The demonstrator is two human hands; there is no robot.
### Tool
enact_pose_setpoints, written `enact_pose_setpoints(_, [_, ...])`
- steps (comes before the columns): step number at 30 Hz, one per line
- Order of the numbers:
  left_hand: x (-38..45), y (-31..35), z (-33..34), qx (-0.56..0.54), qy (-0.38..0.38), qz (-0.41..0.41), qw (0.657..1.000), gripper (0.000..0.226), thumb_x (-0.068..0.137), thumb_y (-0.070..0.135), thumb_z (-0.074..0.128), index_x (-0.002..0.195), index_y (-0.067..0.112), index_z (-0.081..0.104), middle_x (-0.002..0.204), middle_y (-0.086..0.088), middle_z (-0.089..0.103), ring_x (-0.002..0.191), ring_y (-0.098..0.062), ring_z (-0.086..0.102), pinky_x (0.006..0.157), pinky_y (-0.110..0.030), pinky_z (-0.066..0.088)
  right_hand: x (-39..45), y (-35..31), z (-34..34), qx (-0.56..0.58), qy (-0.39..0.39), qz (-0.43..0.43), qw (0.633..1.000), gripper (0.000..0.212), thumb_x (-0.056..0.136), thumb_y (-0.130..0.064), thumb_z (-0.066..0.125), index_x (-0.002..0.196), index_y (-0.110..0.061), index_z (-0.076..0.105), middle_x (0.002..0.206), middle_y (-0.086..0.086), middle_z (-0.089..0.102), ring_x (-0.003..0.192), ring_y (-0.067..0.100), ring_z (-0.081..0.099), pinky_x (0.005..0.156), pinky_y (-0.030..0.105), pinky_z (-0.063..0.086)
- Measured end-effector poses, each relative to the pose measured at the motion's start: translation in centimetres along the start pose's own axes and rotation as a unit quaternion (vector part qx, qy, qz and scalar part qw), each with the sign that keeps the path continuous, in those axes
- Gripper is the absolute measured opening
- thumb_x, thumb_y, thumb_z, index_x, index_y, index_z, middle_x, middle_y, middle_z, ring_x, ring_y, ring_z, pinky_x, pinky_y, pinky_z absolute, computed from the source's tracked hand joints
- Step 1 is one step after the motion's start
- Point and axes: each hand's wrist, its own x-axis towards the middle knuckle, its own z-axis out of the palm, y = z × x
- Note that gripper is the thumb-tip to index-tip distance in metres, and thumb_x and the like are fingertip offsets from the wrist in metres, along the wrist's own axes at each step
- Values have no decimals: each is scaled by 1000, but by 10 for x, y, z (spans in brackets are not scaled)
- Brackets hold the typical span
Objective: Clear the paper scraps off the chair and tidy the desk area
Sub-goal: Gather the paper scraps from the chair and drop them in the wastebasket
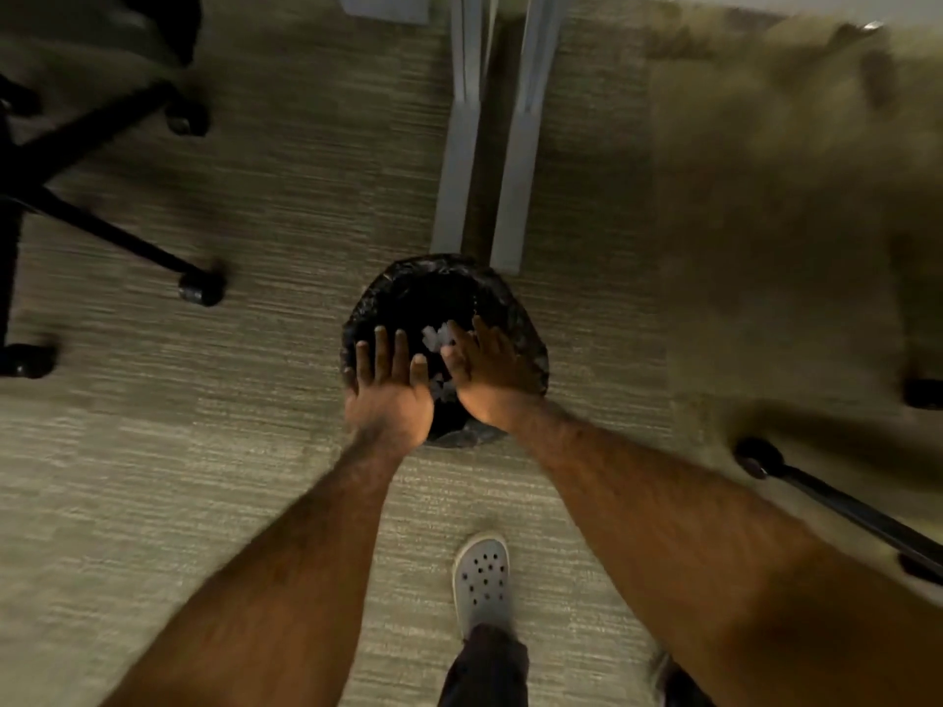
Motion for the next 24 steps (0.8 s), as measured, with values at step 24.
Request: enact_pose_setpoints(24, [-243,186,-164,18,-2,240,971,78,89,54,-2,150,18,30,161,0,15,149,-17,9,120,-40,2,-319,11,-173,16,188,82,979,66,97,-59,15,152,-24,23,163,2,13,149,17,5,118,36,3])
